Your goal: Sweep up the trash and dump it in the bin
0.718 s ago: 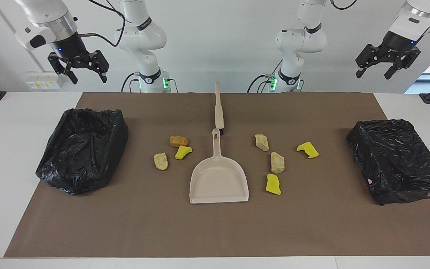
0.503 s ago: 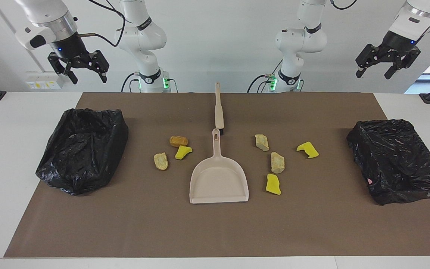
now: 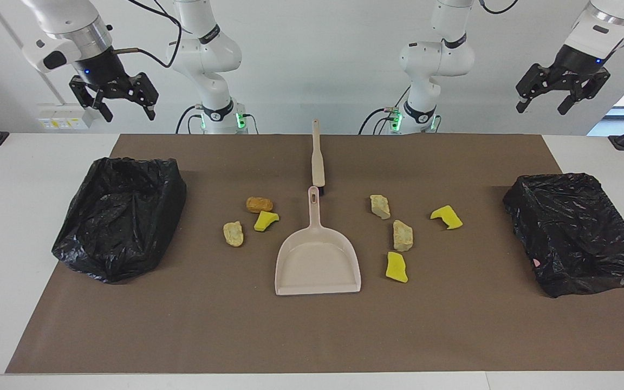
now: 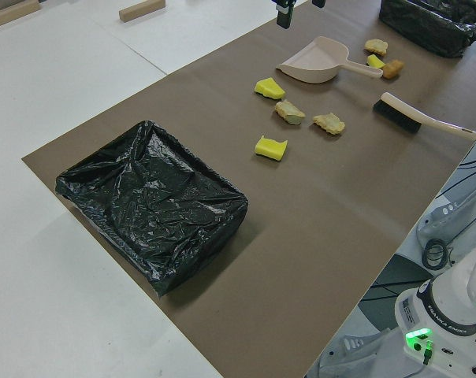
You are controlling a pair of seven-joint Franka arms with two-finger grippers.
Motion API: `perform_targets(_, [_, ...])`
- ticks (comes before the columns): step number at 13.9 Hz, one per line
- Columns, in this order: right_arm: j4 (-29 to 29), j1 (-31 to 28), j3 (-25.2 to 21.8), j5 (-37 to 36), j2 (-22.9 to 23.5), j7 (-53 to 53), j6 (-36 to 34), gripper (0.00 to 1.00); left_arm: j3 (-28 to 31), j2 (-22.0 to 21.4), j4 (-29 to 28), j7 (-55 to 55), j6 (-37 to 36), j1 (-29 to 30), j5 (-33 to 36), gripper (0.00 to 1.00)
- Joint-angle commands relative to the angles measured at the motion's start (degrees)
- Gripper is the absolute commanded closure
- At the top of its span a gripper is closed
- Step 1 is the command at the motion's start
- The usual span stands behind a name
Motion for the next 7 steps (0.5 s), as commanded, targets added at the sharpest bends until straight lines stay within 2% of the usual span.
perform_targets(1, [0.0, -0.6, 0.2, 0.4, -0.4, -1.6, -1.0, 0.00, 0.8, -0.1, 0.5, 0.2, -0.7, -1.3, 0.9, 0.00])
perform_targets(5, [0.0, -0.6, 0.2, 0.4, -0.4, -1.6, -1.0, 0.00, 0.1, -0.6, 0.2, -0.2, -1.9, -1.5, 0.8, 0.00])
perform_targets(7, [0.0, -0.6, 0.2, 0.4, -0.4, -1.6, -1.0, 0.00, -2.2, -2.2, -2.4, -0.6, -1.5, -1.5, 0.8, 0.00])
